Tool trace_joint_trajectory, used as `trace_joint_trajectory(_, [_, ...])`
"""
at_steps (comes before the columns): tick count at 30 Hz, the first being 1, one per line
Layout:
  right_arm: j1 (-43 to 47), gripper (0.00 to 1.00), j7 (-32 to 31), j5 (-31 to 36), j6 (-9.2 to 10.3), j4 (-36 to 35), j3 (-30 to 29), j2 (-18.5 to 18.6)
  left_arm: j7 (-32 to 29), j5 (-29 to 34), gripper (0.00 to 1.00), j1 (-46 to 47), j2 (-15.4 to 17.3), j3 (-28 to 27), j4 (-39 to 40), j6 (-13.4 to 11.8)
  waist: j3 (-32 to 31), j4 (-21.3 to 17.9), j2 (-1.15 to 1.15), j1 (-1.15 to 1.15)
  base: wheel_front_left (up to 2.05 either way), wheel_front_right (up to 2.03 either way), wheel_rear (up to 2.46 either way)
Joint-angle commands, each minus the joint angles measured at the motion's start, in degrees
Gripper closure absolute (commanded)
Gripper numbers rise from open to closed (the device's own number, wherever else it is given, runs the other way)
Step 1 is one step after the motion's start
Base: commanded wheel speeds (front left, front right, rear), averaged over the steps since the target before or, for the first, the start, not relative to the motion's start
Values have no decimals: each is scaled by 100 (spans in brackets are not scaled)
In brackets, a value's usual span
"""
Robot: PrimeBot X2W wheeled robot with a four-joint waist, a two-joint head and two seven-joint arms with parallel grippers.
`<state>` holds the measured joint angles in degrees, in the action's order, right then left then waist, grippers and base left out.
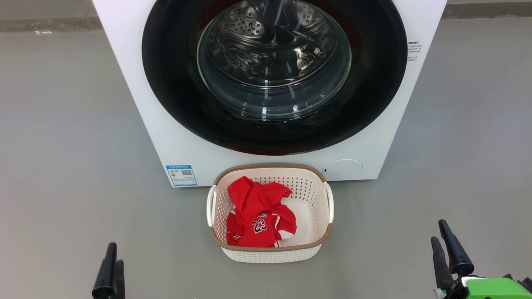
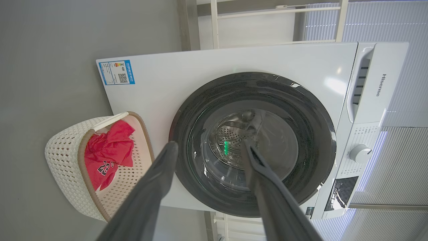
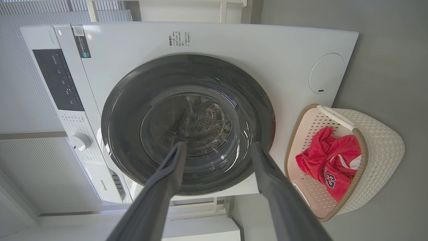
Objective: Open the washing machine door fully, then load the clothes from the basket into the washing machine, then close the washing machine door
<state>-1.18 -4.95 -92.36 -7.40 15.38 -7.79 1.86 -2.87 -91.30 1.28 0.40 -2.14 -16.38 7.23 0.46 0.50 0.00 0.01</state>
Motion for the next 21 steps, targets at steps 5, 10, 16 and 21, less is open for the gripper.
trace_joint_trajectory(5, [-191,0,81,107,-2,-287,81,85,116,141,0,244,109,7,242,5,8,10,0,-1,0,0,0])
trace_joint_trajectory(10, [-199,0,175,175,-2,-372,147,138,184,257,0,267,114,46,293,6,15,18,0,-1,0,0,0])
trace_joint_trajectory(16, [-215,0,403,314,-3,-502,340,283,285,489,0,301,124,101,376,7,27,29,0,-1,0,0,0])
trace_joint_trajectory(21, [-252,0,600,504,-3,-581,582,457,387,793,0,333,162,204,460,9,36,37,0,-1,0,0,0])
